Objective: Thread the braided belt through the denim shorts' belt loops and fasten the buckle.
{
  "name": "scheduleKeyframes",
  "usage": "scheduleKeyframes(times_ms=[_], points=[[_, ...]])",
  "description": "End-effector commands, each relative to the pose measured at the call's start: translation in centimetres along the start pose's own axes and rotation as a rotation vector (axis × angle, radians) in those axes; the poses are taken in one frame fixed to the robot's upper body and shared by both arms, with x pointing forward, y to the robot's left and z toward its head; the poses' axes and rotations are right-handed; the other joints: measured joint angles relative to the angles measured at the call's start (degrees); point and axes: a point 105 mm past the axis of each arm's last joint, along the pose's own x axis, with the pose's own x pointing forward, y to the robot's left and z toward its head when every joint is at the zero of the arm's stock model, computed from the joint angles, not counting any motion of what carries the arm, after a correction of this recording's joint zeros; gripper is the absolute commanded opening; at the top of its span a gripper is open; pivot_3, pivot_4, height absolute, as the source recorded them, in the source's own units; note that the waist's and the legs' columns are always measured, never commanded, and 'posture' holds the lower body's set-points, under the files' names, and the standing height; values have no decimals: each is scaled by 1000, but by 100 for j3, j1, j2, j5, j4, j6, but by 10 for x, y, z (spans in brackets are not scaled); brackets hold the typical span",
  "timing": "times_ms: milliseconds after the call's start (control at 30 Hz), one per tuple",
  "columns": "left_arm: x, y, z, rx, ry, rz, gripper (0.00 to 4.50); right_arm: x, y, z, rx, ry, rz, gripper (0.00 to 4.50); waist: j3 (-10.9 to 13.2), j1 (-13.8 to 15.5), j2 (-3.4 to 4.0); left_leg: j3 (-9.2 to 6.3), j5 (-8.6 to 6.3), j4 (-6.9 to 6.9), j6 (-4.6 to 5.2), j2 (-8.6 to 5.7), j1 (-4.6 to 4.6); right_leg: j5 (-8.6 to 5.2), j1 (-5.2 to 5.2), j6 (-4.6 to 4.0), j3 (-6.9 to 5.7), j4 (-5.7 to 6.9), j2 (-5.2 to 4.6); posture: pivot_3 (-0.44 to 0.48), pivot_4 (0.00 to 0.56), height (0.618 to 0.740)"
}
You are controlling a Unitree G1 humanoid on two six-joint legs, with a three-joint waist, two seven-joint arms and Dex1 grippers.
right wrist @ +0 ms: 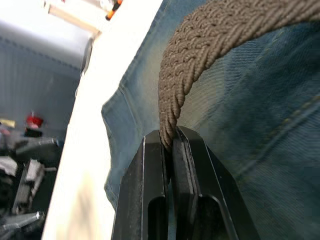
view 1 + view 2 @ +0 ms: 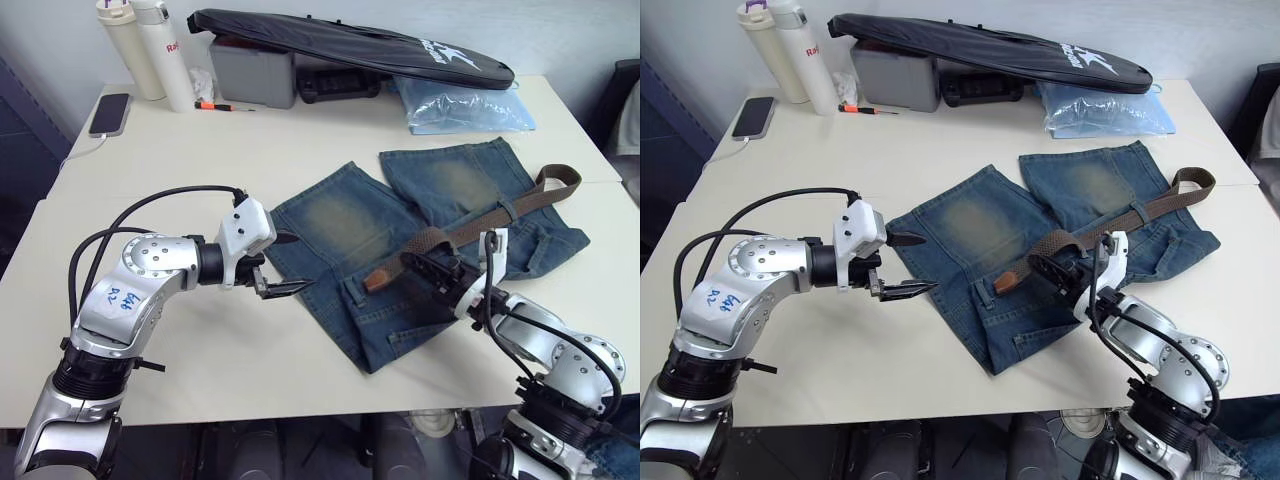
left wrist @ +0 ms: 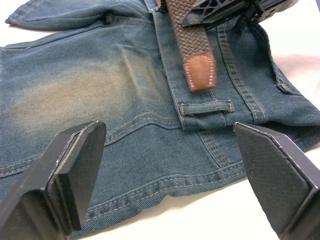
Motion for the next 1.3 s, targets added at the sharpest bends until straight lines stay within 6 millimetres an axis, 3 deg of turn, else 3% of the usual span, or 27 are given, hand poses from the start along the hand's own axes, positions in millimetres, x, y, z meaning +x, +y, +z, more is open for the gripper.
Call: scheduleKeyframes(times_ms=[33,233,500,733,900,1300], points=[[-2,1,11,53,-17,0,4500,4,9,-2,-54,-14,42,47,0,1,0,0,0,0,0,0,0,0,0,0,0,0,0,0,150,739],[-3,1,11,54,-14,1,4500,16,9,-17,-143,18,27,47,0,-1,0,1,0,0,0,0,0,0,0,0,0,-1,0,0,150,739],[-3,1,12,56,-10,1,4500,27,5,-17,-186,-35,15,47,0,1,0,1,1,0,-2,0,0,0,0,0,0,0,0,0,150,739],[-2,0,11,55,-11,0,4500,32,19,-62,-87,138,90,47,-1,-9,-1,1,2,0,-2,0,2,0,-1,0,0,0,0,0,150,739],[3,-2,13,54,-19,-18,4500,44,39,-77,-90,207,153,47,-3,-32,-5,1,2,-1,-2,1,6,-1,0,-2,0,4,2,0,150,739],[8,-3,14,56,-30,-37,4500,43,30,-94,-167,334,67,47,-5,-19,-8,1,1,0,-2,1,7,-2,0,-3,1,5,2,0,150,739]])
